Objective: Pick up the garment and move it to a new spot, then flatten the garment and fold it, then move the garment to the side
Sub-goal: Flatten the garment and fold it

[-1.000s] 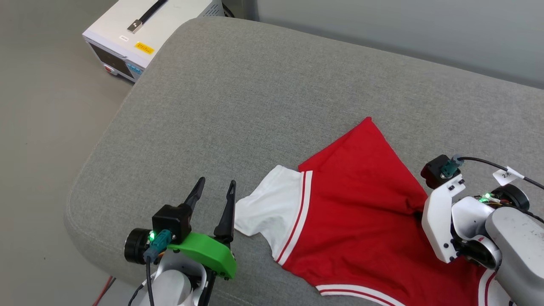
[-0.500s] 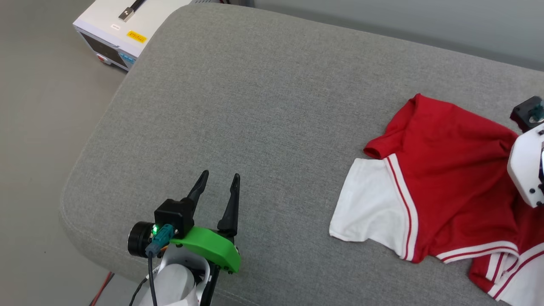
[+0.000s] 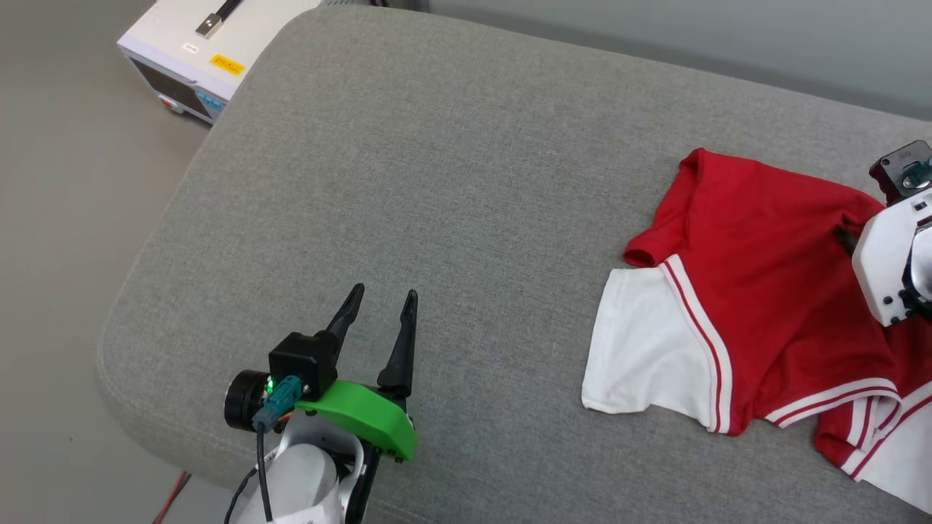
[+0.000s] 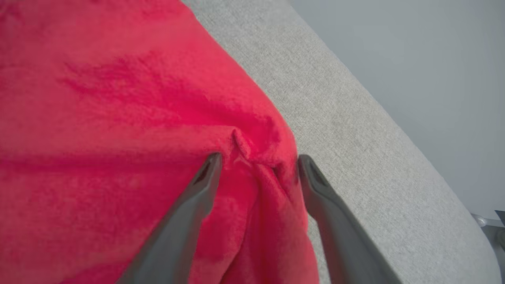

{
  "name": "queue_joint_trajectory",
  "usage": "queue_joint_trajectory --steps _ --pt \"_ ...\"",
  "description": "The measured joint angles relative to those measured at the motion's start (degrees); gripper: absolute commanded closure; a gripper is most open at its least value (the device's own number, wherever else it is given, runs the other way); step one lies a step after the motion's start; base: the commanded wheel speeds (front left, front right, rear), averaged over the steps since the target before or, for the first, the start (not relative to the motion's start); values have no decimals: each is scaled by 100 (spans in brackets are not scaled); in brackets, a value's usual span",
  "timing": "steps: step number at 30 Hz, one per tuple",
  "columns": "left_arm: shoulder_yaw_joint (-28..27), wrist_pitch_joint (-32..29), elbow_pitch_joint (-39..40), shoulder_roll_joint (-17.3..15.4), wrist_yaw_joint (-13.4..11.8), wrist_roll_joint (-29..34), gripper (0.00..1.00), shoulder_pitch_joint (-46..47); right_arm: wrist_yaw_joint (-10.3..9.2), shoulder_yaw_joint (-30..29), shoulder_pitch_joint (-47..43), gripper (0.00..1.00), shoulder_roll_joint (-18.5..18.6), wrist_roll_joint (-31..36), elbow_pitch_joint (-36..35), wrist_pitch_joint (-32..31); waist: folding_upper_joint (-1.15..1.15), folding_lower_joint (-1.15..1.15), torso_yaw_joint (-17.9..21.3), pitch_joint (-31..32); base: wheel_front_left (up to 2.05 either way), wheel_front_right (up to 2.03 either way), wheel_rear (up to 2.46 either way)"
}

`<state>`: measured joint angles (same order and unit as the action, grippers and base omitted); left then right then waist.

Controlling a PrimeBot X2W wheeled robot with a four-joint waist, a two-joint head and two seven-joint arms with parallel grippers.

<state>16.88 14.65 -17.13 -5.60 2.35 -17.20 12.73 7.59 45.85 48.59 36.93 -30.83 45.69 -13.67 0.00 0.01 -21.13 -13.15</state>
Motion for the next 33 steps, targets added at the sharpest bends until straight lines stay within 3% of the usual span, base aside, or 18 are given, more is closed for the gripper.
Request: queue_joint_trajectory --steps 8,14,18,25,33 --pt "0 0 -64 -19 88 -46 0 -50 0 -375 -221 0 -292 -503 29 1341 0 0 267 405 0 0 0" --pt "-10 0 -69 -37 146 -220 0 -236 -4 -1062 -810 0 -471 -687 -455 2480 0 -1 665 777 0 0 0" --pt "-26 0 -47 -37 151 -291 0 -352 -4 -1584 -1374 0 -625 -673 -891 2708 0 -1 909 955 0 0 0" --pt "-90 0 94 -33 197 -354 0 -471 -5 -3026 -2705 0 -1031 -168 -1971 2811 0 -1 1355 1176 0 0 0" --pt "-272 1 301 20 254 -335 0 -704 -5 -4267 -4381 0 -2007 698 -3490 2804 0 -1 1693 1314 0 0 0"
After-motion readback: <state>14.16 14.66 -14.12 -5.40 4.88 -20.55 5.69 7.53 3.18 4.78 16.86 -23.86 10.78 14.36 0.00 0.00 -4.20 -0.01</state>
